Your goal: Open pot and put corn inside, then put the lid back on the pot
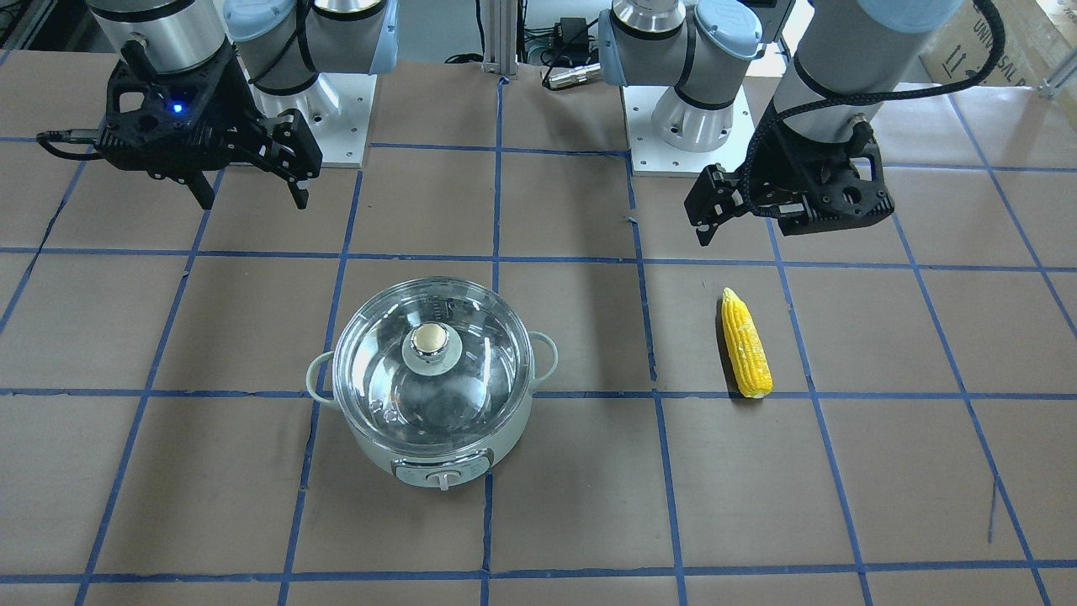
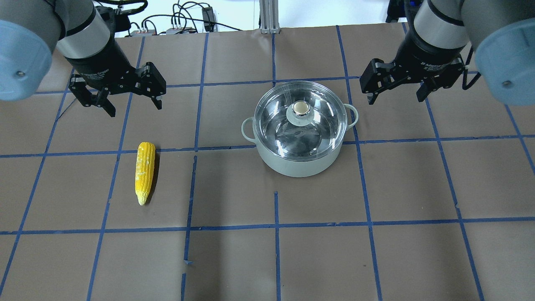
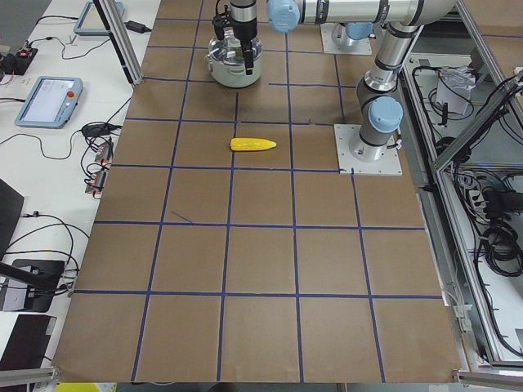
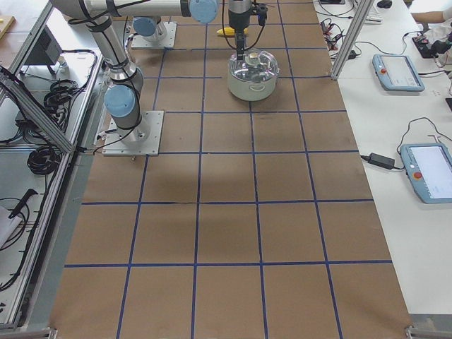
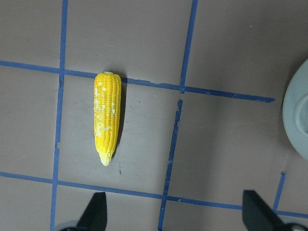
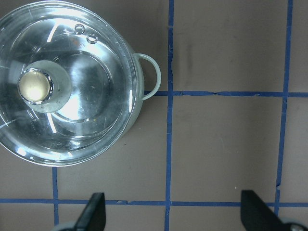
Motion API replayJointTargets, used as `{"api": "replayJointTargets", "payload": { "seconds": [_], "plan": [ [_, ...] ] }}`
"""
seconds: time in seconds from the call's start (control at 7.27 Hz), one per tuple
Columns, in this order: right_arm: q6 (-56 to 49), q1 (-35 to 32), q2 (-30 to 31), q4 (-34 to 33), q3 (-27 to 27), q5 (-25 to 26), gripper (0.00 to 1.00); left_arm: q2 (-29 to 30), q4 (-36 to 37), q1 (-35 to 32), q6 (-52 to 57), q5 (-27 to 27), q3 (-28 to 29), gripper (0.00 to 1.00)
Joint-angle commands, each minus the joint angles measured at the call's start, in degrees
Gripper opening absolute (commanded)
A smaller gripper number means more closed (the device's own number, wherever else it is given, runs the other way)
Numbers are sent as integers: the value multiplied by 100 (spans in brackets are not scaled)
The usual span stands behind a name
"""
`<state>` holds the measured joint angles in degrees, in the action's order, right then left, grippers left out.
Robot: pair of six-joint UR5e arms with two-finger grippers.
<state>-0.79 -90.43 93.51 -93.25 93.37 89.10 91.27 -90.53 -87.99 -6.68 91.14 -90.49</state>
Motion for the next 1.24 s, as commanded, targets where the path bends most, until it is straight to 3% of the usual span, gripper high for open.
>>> {"api": "replayJointTargets", "payload": {
  "seconds": [0.0,1.1],
  "plan": [
    [-8,8,1,43,-29,2,100,49,9,1,0,0,5,100],
    [157,-1,-26,26,41,-16,100,49,193,27,61,27,-135,100]
  ]
}}
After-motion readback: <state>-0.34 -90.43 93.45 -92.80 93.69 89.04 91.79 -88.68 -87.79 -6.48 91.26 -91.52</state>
